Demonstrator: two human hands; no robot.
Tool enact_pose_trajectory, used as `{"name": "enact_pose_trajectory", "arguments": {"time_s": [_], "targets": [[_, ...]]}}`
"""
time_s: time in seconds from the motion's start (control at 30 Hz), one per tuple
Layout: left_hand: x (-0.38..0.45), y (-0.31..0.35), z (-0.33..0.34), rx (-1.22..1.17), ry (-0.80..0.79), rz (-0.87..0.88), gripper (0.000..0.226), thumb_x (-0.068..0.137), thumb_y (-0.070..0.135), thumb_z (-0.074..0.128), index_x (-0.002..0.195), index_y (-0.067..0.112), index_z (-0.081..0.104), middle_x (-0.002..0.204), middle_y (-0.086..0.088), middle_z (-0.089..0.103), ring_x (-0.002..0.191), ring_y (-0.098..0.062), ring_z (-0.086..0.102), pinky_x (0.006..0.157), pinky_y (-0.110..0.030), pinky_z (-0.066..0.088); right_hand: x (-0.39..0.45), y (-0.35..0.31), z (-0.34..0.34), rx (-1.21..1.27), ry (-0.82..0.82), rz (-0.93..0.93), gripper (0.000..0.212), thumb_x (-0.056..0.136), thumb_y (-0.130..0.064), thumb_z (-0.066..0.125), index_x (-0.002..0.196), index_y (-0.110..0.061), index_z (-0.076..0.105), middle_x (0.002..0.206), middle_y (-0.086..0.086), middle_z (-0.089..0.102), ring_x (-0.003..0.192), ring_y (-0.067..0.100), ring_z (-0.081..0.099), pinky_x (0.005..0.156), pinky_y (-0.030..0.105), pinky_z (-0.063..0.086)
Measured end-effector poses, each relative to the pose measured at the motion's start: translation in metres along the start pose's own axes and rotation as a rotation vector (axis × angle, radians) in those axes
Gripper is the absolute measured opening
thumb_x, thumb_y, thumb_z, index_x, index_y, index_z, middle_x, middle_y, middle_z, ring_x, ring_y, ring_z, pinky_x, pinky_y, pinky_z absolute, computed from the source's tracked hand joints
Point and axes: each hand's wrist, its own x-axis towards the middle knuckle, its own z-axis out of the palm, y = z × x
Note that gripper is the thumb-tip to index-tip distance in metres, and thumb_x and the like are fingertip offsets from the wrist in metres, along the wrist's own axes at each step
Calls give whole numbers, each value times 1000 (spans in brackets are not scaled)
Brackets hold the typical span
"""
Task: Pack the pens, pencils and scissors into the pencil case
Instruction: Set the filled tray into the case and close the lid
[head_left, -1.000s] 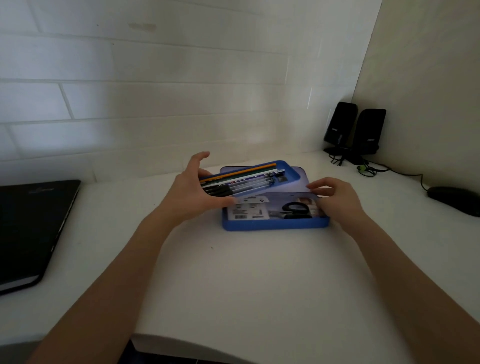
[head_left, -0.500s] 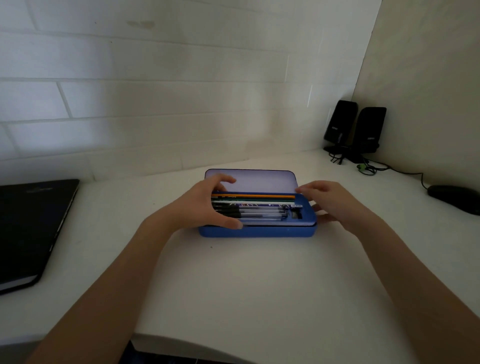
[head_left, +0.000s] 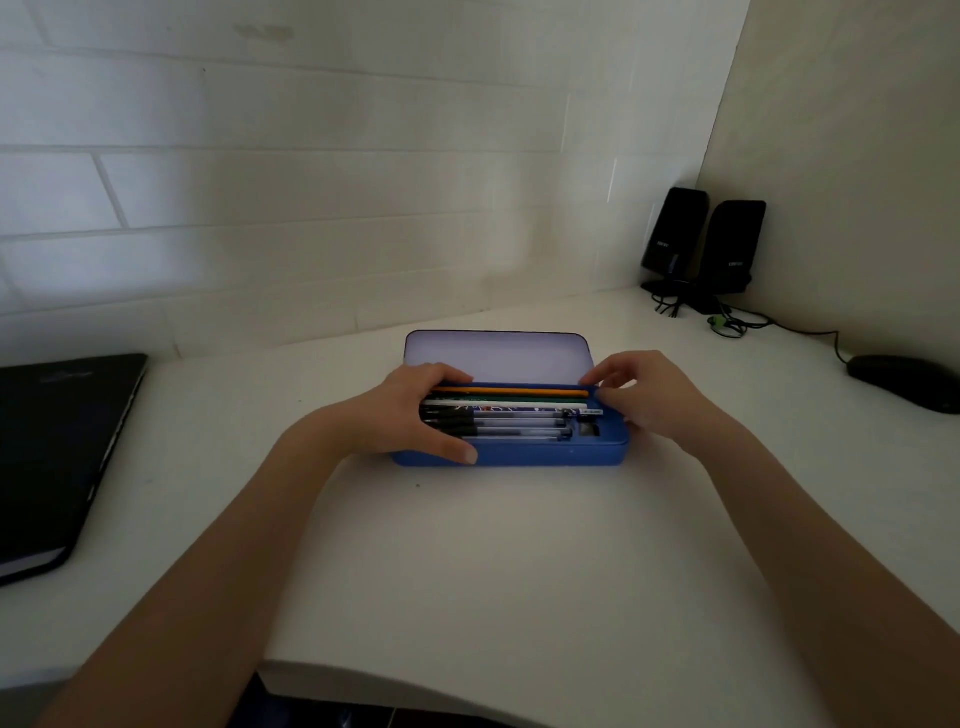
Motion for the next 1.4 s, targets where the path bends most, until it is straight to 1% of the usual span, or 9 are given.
{"name": "enact_pose_trajectory", "arguments": {"time_s": [0.2,0.33,0.43,0.57,0.7,0.8,0.93,1.13,1.4], "targets": [[2,22,17,-9,0,43,80,47,63,77,117,39,45,117,16,51,106,4,49,83,-7,39,1,3,-21,-152,-92,136,28,86,1,51,75,-22,63,83,-1,59,67,15,58,47,23,45],[8,40,38,91,10,108,96,46,72,66,130,31,45,124,9,47,114,-7,40,95,-18,33,2,10,-37,-207,-39,196,27,83,2,54,71,-19,65,77,4,60,67,15,55,50,24,44],[9,40,40,62,-33,114,100,58,58,77,142,28,34,137,10,38,125,-5,31,103,-19,25,3,10,-35,-323,39,150,14,83,-6,57,80,-10,69,82,10,66,76,21,58,65,29,46],[3,27,21,-119,-125,59,99,56,37,86,141,37,34,134,28,43,123,13,40,93,3,29,0,4,-28,-409,113,34,16,83,-11,56,80,-18,70,89,8,69,80,23,62,76,37,54],[0,17,9,-263,-140,33,90,57,13,88,134,34,44,136,23,48,127,12,39,102,-7,31,-10,-13,-30,-313,109,-233,18,83,-11,61,79,-28,66,82,-8,63,65,7,56,57,21,44],[0,15,10,-308,-159,41,85,61,2,85,131,32,47,136,14,51,126,4,45,100,-10,38,-24,-35,-24,-135,-36,-415,13,82,-15,67,80,-28,70,77,-13,67,64,0,57,60,10,43],[0,14,11,-308,-178,38,88,61,8,86,135,31,43,135,16,50,125,6,46,99,-8,38,-39,-45,-4,-17,-134,-507,10,80,-9,71,81,-18,74,74,-13,67,65,1,57,61,10,44],[4,17,9,-240,-220,45,90,58,25,85,134,39,40,132,25,47,122,13,43,99,-5,35,-47,-11,-24,-140,-30,-389,19,80,-11,70,90,-27,75,85,-13,69,75,7,64,73,15,49],[-1,13,14,-268,-145,109,86,53,35,83,129,42,46,130,22,53,124,6,47,105,-19,36,-54,-4,-34,-384,-133,-411,25,82,-6,68,98,-23,75,87,-9,62,79,3,57,71,4,41]]}}
